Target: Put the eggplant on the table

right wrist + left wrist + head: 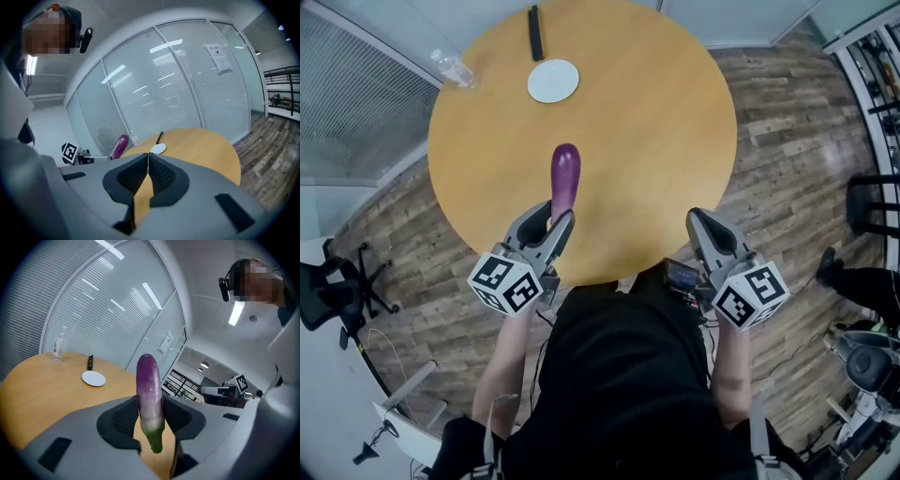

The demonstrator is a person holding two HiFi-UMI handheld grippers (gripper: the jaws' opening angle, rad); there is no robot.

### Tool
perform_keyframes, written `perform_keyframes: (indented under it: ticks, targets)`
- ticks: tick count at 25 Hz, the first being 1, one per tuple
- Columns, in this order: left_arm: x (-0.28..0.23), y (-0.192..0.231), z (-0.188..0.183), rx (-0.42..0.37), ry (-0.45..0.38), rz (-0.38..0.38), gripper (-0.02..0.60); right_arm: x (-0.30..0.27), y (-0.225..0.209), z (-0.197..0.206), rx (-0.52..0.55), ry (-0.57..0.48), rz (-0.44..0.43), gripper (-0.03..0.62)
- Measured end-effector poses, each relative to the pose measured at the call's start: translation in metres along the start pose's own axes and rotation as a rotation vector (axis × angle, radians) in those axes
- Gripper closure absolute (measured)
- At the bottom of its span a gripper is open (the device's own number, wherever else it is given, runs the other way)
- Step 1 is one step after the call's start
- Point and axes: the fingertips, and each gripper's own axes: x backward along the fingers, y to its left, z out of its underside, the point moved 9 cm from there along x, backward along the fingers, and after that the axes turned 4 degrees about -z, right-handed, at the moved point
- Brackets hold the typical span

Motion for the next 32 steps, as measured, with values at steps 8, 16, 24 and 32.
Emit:
perform_keyframes:
  ticks: [8,16,24,32]
  targets:
    - [-0.023,0.050,-0.023,0.010,0.038,0.040,0.410,-0.003,0.032,0.020,-0.035,-0.014,0.099,0.576]
    - [-0.059,0.089,-0.044,-0.018,0.067,0.006,0.413,0.003,0.043,0.019,-0.052,-0.012,0.171,0.576]
    - [-0.099,0.120,-0.058,-0.047,0.101,-0.028,0.413,-0.005,0.045,0.009,-0.039,0.027,0.167,0.576]
    - [-0.144,0.159,-0.062,-0.094,0.164,-0.121,0.413,-0.013,0.043,0.007,-0.055,0.040,0.194,0.576]
